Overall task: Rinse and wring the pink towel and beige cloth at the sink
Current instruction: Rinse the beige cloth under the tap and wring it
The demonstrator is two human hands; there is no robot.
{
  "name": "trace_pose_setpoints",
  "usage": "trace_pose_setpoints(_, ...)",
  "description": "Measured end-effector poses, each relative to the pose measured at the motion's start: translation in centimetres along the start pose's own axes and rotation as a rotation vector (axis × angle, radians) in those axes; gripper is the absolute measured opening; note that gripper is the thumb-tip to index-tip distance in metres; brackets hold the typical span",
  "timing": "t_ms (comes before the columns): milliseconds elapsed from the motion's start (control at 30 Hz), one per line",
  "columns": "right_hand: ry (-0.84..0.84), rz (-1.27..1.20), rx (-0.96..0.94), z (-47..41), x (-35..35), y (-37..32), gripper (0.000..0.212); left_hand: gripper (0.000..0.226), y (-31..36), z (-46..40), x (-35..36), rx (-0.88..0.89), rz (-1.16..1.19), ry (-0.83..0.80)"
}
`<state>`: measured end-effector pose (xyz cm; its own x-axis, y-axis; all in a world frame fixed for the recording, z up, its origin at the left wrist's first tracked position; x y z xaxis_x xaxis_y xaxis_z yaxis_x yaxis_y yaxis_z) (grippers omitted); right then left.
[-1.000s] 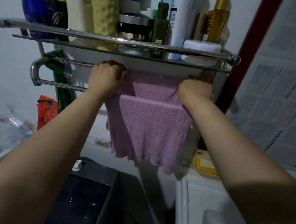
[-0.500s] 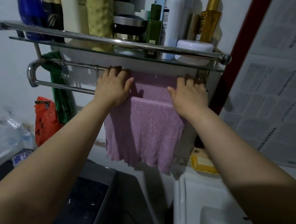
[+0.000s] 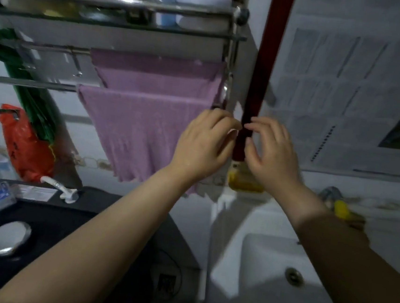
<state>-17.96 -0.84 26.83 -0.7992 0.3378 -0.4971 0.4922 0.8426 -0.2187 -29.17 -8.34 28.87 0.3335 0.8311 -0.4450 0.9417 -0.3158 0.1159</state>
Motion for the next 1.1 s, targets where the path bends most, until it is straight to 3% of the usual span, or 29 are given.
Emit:
trace_pose_setpoints(200,-0.192,0.052,0.274,7.4,-2.4,12.6,0.027,0.016,5.1,3.1,10.1,-0.173,0.107,-0.194)
trace_pose_setpoints(300,-0.278,-0.004,0.563,10.9,-3.7,20.6,0.023,0.016,7.1,4.5,15.8,-0.286,0.165,-0.316)
trace_pose_setpoints(400,-0.11,-0.173,0.912,13.7,-6.6,28.9,0.012,0.017,9.0,5.6,21.1,-0.375,0.221,-0.392)
trace_pose_setpoints(467,0.017,-0.152,0.989,15.2,-9.1,34.0,0.01,0.017,10.1,6.6,24.0,-0.455,0.254,-0.411)
trace_pose_setpoints(533,0.001,-0.066,0.985,17.2,-10.2,38.3,0.012,0.018,11.1,7.6,26.5,-0.537,0.282,-0.426)
trace_pose_setpoints(633,-0.3,-0.007,1.138,22.1,-8.0,43.1,0.004,0.017,12.4,9.9,30.0,-0.678,0.295,-0.486)
trace_pose_setpoints(733,-0.657,-0.259,1.37,27.4,-4.1,44.6,0.008,0.015,13.4,12.4,32.4,-0.847,0.28,-0.48)
trace_pose_setpoints(800,-0.868,-0.222,1.244,29.3,-2.2,45.1,0.019,0.015,13.7,13.6,32.8,-0.982,0.257,-0.394)
trace_pose_setpoints(867,-0.92,-0.112,1.056,29.6,-1.1,45.2,0.028,0.016,13.9,14.9,32.9,-1.106,0.234,-0.352)
trace_pose_setpoints(933,-0.909,-0.023,0.915,30.3,-0.2,45.3,0.03,0.016,14.3,16.0,33.2,-1.171,0.203,-0.371)
trace_pose_setpoints(1000,-0.842,0.208,0.774,29.9,-0.4,46.3,0.046,0.014,14.6,16.9,33.4,-1.191,0.157,-0.398)
trace_pose_setpoints(1100,-0.761,0.315,0.725,28.1,-1.9,46.6,0.035,0.017,14.5,18.0,34.0,-1.233,0.121,-0.423)
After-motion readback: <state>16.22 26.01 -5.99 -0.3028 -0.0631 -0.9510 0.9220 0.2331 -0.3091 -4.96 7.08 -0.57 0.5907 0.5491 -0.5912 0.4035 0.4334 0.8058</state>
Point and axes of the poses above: each hand's wrist, its own z-axis away from the middle knuckle, its own x-axis out of the palm, y = z × x, the point moved 7 cm from there along -z, towards the middle knuckle, and after that the axes turned 9 degrees about y, right-handed, at the moved point
